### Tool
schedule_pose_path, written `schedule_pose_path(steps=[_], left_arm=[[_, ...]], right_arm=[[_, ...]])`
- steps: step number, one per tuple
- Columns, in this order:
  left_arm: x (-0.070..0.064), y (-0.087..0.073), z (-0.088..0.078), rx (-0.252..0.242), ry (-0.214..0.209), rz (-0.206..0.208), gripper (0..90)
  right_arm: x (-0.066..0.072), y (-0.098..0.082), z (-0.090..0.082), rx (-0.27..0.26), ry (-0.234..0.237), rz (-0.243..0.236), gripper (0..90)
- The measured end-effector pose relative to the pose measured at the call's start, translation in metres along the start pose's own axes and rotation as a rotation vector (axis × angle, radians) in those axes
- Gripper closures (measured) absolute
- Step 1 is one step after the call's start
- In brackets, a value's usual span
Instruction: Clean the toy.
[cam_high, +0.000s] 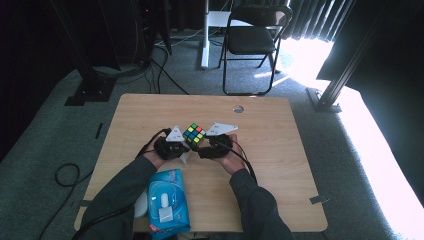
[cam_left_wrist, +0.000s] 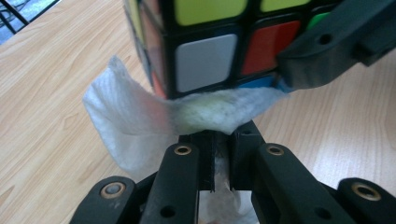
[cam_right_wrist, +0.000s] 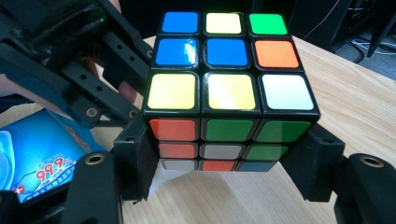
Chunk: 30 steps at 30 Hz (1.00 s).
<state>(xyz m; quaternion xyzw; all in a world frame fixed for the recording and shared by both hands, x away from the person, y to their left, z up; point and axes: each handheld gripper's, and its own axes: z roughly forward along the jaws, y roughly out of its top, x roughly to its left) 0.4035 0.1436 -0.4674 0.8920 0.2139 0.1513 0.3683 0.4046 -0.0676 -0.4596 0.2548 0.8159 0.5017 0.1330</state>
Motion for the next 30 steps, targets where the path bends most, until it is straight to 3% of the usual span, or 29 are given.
schedule_pose_path(steps=[15,30], left_arm=[[-0.016,0.007,0.004,-0.005,-0.035,0.064,83.4],[0.002,0.0,-0.001,-0.011,0.031,-0.006,83.5]], right_arm=[[-0.001,0.005,0.002,-0.012,-0.008,0.021,34.3],[-0.002,0.0,-0.001,-0.006,0.009,0.031,34.3]])
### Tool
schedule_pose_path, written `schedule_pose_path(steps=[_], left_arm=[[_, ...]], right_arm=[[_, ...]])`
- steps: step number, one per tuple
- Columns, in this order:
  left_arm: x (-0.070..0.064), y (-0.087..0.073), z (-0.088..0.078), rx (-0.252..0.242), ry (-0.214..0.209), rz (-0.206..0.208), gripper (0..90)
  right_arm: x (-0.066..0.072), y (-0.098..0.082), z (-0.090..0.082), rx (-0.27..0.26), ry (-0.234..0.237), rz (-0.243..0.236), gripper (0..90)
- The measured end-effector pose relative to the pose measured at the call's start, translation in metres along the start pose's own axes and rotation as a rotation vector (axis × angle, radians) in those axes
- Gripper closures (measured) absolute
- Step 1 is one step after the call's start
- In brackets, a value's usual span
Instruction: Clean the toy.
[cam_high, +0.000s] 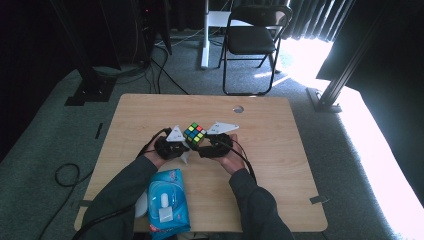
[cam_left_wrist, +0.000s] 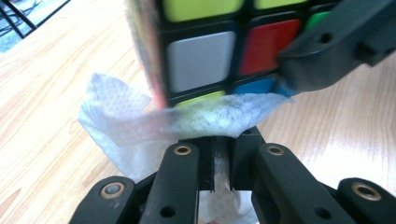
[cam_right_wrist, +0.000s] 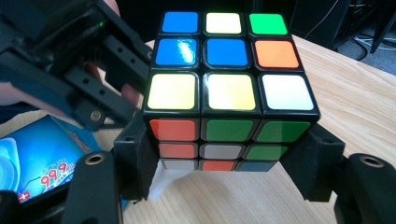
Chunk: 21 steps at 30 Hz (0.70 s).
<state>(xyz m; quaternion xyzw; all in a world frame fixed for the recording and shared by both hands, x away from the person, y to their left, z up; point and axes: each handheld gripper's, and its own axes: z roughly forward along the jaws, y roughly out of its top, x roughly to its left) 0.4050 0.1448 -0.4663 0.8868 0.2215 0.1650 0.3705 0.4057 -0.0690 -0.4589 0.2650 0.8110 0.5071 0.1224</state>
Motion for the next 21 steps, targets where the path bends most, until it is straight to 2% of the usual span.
schedule_pose_path(steps=[5,14,18,21], left_arm=[[0.007,-0.001,-0.004,-0.014,0.017,-0.028,83.4],[0.016,-0.007,-0.005,-0.01,0.045,-0.062,83.5],[0.016,-0.007,-0.006,-0.016,0.034,-0.064,83.5],[0.013,-0.005,-0.006,-0.022,0.018,-0.043,83.5]], right_arm=[[0.001,0.0,-0.003,-0.003,0.008,-0.008,34.3],[0.006,0.0,-0.004,-0.007,0.014,-0.029,34.3],[0.005,0.0,-0.004,-0.011,0.018,-0.019,34.3],[0.005,0.001,-0.002,-0.011,0.018,-0.016,34.3]])
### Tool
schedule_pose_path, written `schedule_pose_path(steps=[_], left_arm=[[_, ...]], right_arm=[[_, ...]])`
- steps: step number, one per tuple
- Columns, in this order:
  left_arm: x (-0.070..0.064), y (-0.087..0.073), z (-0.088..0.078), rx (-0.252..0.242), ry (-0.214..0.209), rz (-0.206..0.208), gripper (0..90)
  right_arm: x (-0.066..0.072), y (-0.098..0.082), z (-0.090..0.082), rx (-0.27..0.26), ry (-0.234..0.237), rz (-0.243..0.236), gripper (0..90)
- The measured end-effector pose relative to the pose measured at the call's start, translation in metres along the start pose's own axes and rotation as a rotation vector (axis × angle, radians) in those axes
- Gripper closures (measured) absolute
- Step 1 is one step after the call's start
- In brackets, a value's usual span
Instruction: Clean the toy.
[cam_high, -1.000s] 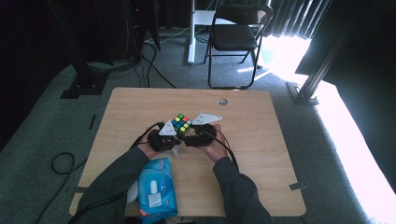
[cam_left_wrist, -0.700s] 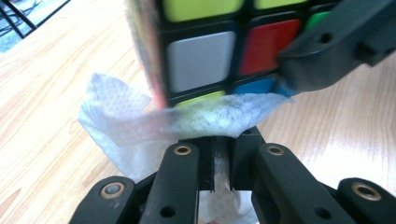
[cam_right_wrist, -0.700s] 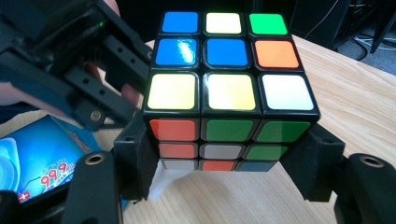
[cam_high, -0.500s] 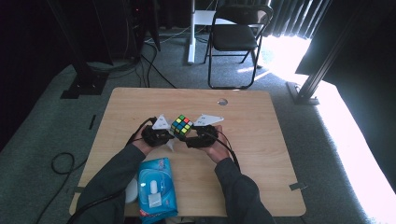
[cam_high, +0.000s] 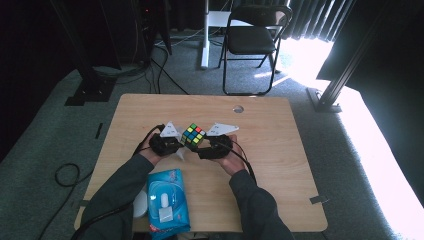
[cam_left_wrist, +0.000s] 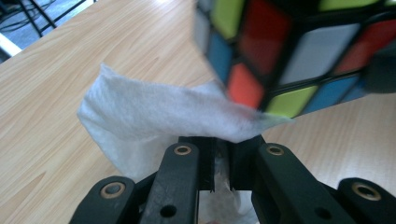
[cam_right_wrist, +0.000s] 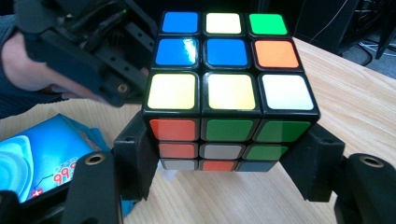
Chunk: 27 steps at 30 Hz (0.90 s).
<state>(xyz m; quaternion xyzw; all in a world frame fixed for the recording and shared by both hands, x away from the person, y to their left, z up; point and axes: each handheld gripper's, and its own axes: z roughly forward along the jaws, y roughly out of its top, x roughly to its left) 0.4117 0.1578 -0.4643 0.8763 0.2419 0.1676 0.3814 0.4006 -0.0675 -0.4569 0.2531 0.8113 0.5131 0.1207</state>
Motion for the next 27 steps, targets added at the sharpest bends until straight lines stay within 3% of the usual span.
schedule_pose_path(steps=[10,20,27], left_arm=[[-0.011,0.004,0.002,0.0,-0.036,0.047,83.4],[-0.026,0.008,0.007,0.004,-0.102,0.098,83.3],[-0.027,0.009,0.0,-0.004,-0.105,0.113,83.2]], right_arm=[[-0.003,0.002,0.003,-0.007,-0.028,0.022,34.2],[-0.006,0.002,0.005,-0.007,-0.039,0.039,34.3],[-0.011,0.0,0.005,-0.002,-0.064,0.058,34.3]])
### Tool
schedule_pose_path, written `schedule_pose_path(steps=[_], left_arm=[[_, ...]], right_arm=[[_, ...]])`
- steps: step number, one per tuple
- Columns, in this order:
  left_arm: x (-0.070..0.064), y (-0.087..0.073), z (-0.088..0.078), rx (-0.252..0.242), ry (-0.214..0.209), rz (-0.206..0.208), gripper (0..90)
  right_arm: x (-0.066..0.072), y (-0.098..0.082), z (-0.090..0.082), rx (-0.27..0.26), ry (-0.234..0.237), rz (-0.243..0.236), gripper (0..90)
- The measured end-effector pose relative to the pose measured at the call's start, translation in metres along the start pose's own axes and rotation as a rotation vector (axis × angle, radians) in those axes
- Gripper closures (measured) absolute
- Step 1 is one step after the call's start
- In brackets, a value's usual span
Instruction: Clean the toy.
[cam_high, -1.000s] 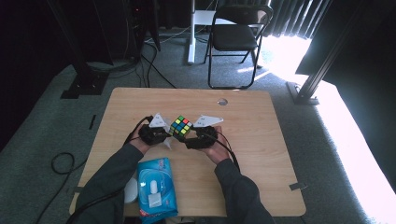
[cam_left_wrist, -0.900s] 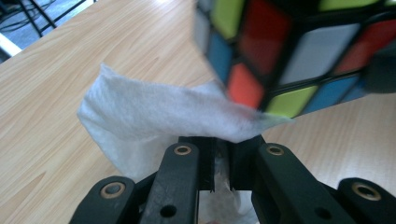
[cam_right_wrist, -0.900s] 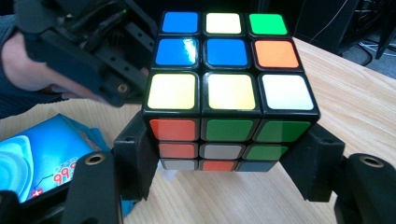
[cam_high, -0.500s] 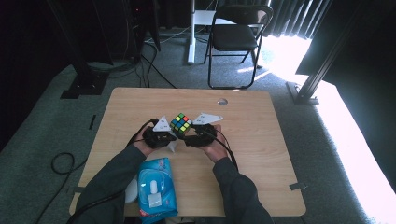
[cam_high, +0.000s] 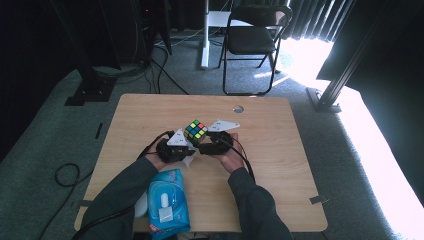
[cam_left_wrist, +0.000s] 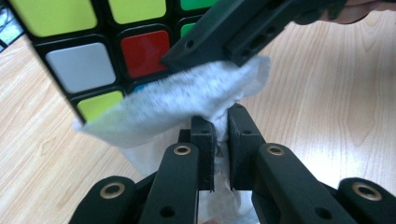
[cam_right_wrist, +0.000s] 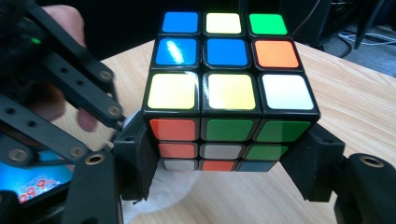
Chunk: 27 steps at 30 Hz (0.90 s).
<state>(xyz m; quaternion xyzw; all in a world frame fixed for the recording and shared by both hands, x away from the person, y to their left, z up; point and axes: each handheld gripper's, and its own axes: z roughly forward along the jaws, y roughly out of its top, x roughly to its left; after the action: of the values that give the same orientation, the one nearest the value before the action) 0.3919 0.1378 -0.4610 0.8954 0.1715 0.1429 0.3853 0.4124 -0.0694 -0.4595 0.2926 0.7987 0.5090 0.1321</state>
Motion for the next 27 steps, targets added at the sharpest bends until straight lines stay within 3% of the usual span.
schedule_pose_path(steps=[17,27], left_arm=[[0.019,-0.009,-0.023,-0.049,0.07,-0.073,83.2],[0.029,-0.017,-0.029,-0.046,0.111,-0.116,83.1]], right_arm=[[-0.004,-0.008,0.0,0.027,-0.021,-0.004,34.3],[-0.005,-0.015,0.0,0.056,-0.059,-0.03,34.3]])
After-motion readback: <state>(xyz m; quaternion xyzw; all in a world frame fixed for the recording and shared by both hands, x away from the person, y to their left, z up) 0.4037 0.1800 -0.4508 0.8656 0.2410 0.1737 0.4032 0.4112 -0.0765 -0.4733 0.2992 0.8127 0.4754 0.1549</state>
